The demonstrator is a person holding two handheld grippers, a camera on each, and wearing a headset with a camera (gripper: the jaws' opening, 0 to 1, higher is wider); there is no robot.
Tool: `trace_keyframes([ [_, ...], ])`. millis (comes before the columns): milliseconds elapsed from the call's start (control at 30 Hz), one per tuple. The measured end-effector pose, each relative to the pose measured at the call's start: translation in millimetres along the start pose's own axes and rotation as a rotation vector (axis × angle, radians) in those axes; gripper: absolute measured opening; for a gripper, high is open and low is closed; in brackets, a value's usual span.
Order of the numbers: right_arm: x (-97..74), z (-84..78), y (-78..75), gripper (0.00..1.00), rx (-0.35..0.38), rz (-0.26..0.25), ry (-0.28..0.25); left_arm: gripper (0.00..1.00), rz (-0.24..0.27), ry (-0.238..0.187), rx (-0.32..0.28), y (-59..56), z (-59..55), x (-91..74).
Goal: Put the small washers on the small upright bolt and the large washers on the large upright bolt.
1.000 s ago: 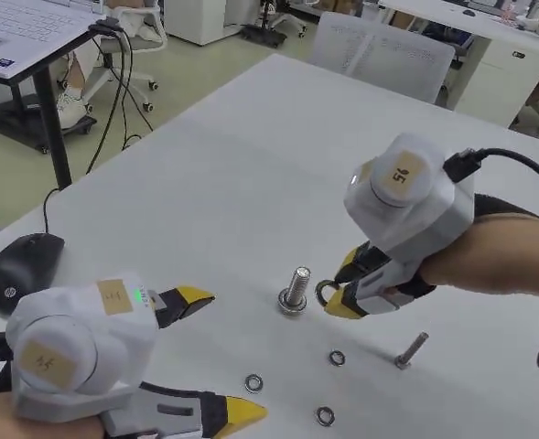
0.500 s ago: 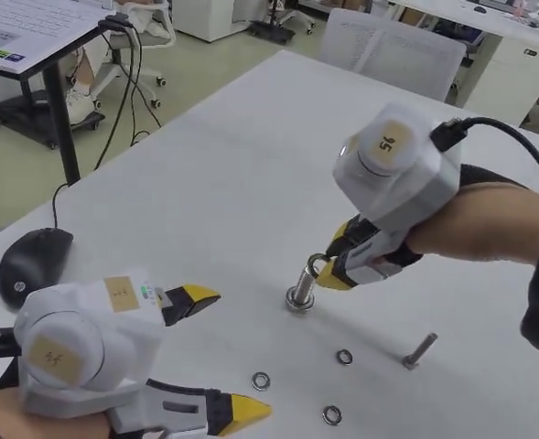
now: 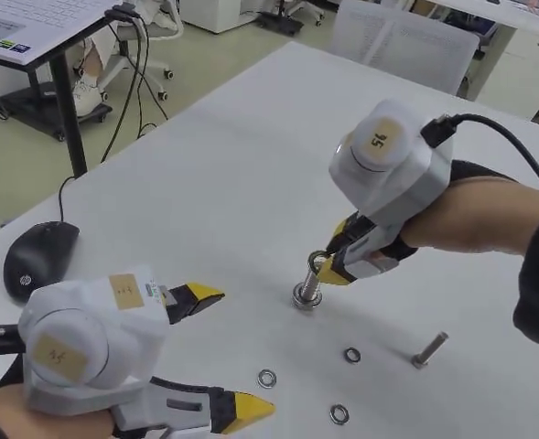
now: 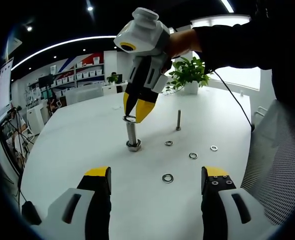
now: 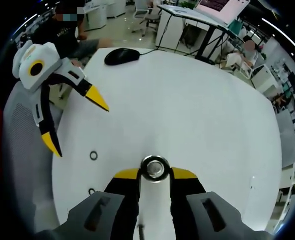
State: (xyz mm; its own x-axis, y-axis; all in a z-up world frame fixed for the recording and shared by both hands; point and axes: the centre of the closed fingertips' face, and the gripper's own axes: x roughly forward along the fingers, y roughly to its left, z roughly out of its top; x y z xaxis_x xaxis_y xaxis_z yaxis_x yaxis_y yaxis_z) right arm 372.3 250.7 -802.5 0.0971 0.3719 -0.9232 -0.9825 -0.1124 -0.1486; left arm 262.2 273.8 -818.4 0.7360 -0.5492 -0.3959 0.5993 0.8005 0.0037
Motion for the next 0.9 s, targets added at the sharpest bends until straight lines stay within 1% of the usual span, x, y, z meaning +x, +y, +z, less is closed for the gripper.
trace_keyframes([
  [500, 11.0, -3.1, 2.7, 0.23, 0.001, 0.026, 0.016, 0.72, -0.002, 0.011, -0.005, 0.6, -4.9, -0.6],
  [900, 29.5, -9.1, 5.1, 0.24, 0.007, 0.056, 0.043, 0.72, -0.001, 0.016, -0.008, -0.7, -8.3, -2.4],
])
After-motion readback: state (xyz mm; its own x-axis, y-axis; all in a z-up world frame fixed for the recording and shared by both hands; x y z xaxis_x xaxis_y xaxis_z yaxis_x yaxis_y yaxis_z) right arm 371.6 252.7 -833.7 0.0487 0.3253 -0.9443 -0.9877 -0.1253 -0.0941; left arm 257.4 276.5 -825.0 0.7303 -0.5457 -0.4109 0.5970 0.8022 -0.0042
